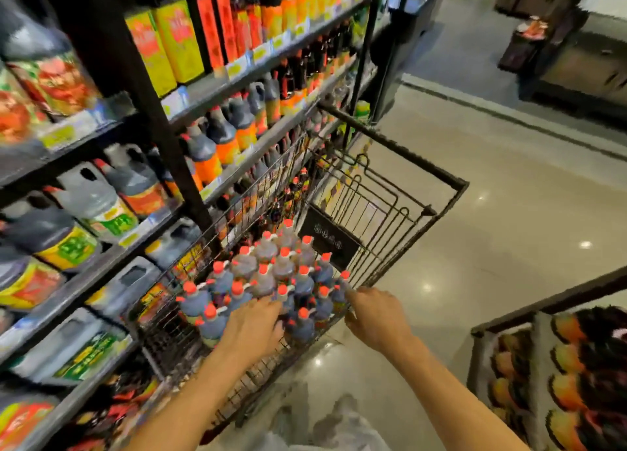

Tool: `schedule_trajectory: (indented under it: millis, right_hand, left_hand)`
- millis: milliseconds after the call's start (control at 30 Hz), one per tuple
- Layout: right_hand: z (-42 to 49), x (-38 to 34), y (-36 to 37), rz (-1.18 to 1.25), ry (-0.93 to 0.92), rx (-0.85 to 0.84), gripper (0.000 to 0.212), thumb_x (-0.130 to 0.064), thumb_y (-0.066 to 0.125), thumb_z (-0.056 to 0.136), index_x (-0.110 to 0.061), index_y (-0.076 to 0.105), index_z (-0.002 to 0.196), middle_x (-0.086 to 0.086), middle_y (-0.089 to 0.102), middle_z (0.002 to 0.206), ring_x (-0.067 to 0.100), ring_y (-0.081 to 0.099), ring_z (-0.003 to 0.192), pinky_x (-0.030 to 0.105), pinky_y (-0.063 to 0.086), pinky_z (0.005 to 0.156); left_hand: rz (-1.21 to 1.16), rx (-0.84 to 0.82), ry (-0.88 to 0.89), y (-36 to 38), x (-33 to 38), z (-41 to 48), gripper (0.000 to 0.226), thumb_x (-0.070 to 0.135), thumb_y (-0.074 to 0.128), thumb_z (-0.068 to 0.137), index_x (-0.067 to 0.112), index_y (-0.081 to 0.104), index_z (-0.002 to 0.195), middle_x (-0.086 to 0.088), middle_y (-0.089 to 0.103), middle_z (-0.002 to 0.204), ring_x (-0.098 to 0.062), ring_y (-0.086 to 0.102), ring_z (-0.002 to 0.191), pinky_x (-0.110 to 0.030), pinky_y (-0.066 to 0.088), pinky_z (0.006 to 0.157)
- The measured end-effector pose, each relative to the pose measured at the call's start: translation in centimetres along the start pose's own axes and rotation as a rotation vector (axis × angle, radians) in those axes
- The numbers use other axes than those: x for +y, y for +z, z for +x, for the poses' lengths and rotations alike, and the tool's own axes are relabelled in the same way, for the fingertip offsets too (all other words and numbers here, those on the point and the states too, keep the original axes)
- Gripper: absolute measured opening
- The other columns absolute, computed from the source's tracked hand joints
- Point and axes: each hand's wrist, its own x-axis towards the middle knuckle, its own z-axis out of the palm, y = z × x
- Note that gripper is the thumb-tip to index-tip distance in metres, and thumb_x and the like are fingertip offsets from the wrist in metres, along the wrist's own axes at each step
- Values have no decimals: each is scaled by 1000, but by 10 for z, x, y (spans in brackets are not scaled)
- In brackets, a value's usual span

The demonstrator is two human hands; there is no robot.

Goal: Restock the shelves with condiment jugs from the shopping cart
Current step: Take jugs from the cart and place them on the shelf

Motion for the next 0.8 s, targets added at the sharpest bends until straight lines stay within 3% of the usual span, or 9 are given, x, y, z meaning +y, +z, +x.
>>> schedule_trajectory:
  millis: [133,233,300,367,500,567,633,767,800]
  right_hand:
    - [68,2,12,16,-143,-81,25,-30,55,93,-16,62,114,10,68,114,37,66,106,39,52,80]
    - [114,-2,31,-92,-296,-208,25,-29,83,68,-19,68,84,5,70,76,30,71,67,35,52,52]
    - [142,4,63,-113,-387,-284,28,-27,87,56,-21,67,74,3,67,64,28,68,56,34,50,45]
    - [156,1,66,-197,-500,-266,30,-30,88,53,-22,71,76,4,69,67,26,70,60,31,51,48]
    - [186,0,93,-239,-693,-373,30,-20,59,93,-13,63,122,14,68,120,35,65,112,40,52,86]
    - [198,0,115,-278,-733,-431,35,-17,54,94,-14,58,129,15,66,124,37,63,116,41,51,90]
    - [206,-1,137,-264,-761,-461,39,-18,58,92,-15,56,130,15,65,125,37,64,114,43,53,89]
    - [221,-4,174,-161,-759,-585,44,-22,65,91,-16,53,133,11,63,129,36,63,117,44,54,87]
    - [226,-5,183,-139,-748,-607,44,-20,66,90,-16,54,131,11,63,128,36,63,116,44,55,86]
  left_hand:
    - [-31,-25,-154,13,-18,18,26,32,45,81,18,65,90,-3,67,82,-30,67,76,-38,51,56]
    - [13,-60,-324,31,-19,20,17,29,74,66,21,65,78,0,65,68,-25,64,57,-30,42,39]
    - [12,-71,-460,45,-12,21,20,24,75,63,20,68,81,-2,67,70,-26,64,53,-28,42,37]
    - [-38,-89,-572,61,-3,22,19,22,67,65,17,71,83,-8,69,75,-33,67,59,-37,54,46]
    - [-85,-252,-757,81,12,29,21,25,78,69,17,71,87,-7,67,69,-29,67,57,-32,51,46]
    - [-171,-280,-828,93,17,33,29,28,64,87,15,66,112,-10,71,92,-32,70,78,-37,55,63]
    - [-254,-239,-885,111,18,36,31,33,51,95,17,57,122,-10,68,110,-33,67,98,-38,53,77]
    - [-527,-178,-955,146,17,41,28,24,53,95,12,57,121,-8,61,119,-30,62,109,-22,51,76]
    - [-558,-169,-978,154,15,41,31,28,55,94,15,58,122,-7,61,121,-30,63,109,-27,53,80]
